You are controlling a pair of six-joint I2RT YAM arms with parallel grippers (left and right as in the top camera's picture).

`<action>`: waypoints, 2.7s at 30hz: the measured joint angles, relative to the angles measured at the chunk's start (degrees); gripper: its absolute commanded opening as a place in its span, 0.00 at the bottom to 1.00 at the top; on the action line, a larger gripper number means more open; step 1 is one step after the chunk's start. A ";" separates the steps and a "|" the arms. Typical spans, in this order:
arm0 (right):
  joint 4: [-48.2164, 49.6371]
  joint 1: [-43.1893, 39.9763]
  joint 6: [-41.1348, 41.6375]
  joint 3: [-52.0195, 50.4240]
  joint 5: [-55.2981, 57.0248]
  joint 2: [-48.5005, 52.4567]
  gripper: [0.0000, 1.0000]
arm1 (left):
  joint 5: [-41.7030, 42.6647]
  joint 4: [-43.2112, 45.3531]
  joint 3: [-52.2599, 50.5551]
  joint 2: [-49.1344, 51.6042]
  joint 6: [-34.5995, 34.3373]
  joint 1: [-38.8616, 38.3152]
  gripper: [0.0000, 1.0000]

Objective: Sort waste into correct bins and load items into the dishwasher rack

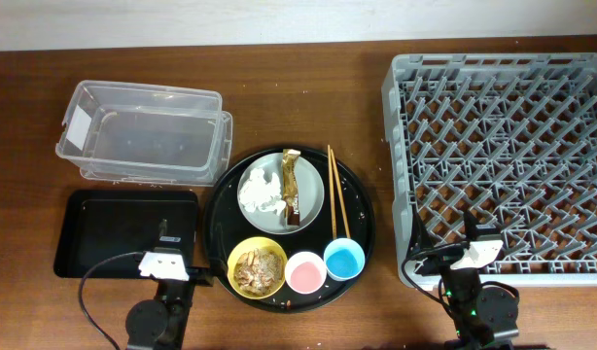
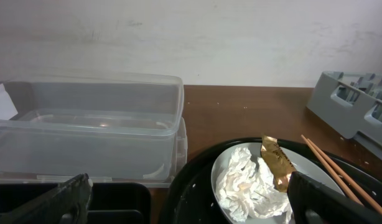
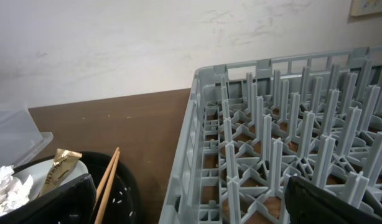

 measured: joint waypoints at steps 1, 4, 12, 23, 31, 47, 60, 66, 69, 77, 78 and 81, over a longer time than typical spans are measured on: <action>0.00 0.00 -0.02 0.00 0.02 0.00 0.98 | 0.00 0.00 0.00 0.00 0.00 0.00 1.00; 0.00 0.00 -0.02 0.00 0.00 0.00 0.98 | 0.02 0.00 0.00 0.00 0.00 0.00 1.00; 0.00 0.00 0.00 0.00 0.00 0.00 0.98 | 0.00 0.00 0.00 0.00 0.00 0.00 1.00; 0.00 0.00 -0.02 0.00 -2.01 0.00 0.98 | 0.04 0.00 0.00 0.00 0.00 0.00 1.00; 0.00 0.00 -0.02 0.00 -2.21 0.00 0.98 | 0.94 0.00 0.00 0.00 0.00 0.00 1.00; 0.20 0.00 0.33 0.11 -11.39 0.00 0.98 | 16.85 -0.57 0.66 0.02 0.00 0.00 1.00; -46.95 0.00 7.50 43.25 -22.14 20.46 0.98 | 22.49 -43.87 46.01 22.84 -1.16 0.00 1.00; -55.69 0.00 7.54 56.54 -23.10 38.99 0.98 | 35.23 -50.38 58.47 40.35 -1.33 0.04 1.00; -57.09 0.00 7.50 56.70 -24.15 44.06 0.98 | 39.04 -52.54 58.64 43.43 -1.36 -0.22 0.99; -57.96 0.00 7.45 56.70 -30.03 51.69 0.98 | 25.57 -57.00 58.84 59.93 -4.13 -18.29 0.67; -57.96 0.00 7.50 56.70 -30.49 51.58 0.98 | 23.12 -56.43 58.82 62.62 -5.57 -21.40 0.63; -58.12 0.00 7.48 56.70 -31.04 50.90 0.98 | 16.22 -53.72 58.40 71.14 -10.80 -29.77 0.62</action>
